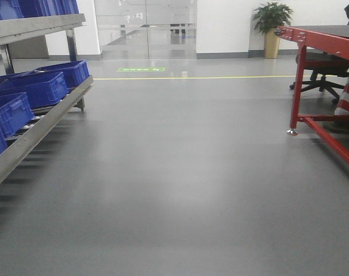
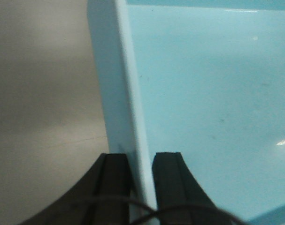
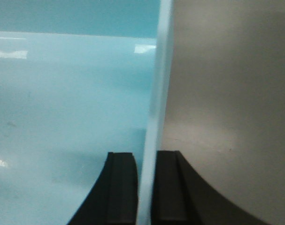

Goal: Move two blue bins to right shelf middle
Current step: 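Turn and drive the base away holding the bin in both grippers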

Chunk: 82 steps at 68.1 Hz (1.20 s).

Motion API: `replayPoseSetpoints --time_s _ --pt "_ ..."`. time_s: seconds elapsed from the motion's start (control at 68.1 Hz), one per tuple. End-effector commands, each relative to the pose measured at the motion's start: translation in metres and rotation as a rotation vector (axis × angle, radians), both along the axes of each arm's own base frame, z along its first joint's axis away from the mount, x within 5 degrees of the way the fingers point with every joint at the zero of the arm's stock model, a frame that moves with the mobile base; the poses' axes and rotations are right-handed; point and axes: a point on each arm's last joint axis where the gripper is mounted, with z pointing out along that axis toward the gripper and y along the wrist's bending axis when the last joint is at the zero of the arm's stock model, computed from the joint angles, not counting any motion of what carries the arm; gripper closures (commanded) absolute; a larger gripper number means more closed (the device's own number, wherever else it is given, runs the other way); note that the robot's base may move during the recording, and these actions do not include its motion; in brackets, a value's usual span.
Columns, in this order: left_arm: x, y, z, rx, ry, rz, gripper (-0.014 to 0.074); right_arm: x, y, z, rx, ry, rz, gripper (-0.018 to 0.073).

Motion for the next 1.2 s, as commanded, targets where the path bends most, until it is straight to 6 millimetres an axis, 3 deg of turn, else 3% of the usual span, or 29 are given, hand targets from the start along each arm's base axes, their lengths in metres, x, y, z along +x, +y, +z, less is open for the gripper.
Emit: replayPoseSetpoints --time_s 0.0,0.734,1.19 --pt "-0.004 0.004 0.007 0.0 -0.044 0.005 0.0707 0.0 -0.007 0.01 -0.023 -0.083 -0.024 0.0712" --pt "-0.003 0.004 0.009 -0.011 -0.068 0.009 0.0707 0.0 -0.007 0.01 -0.023 -0.083 -0.024 0.0712" --pt "0.007 0.002 0.035 -0.149 -0.339 0.046 0.0707 0.0 -0.007 0.01 -0.023 -0.083 -0.024 0.0712"
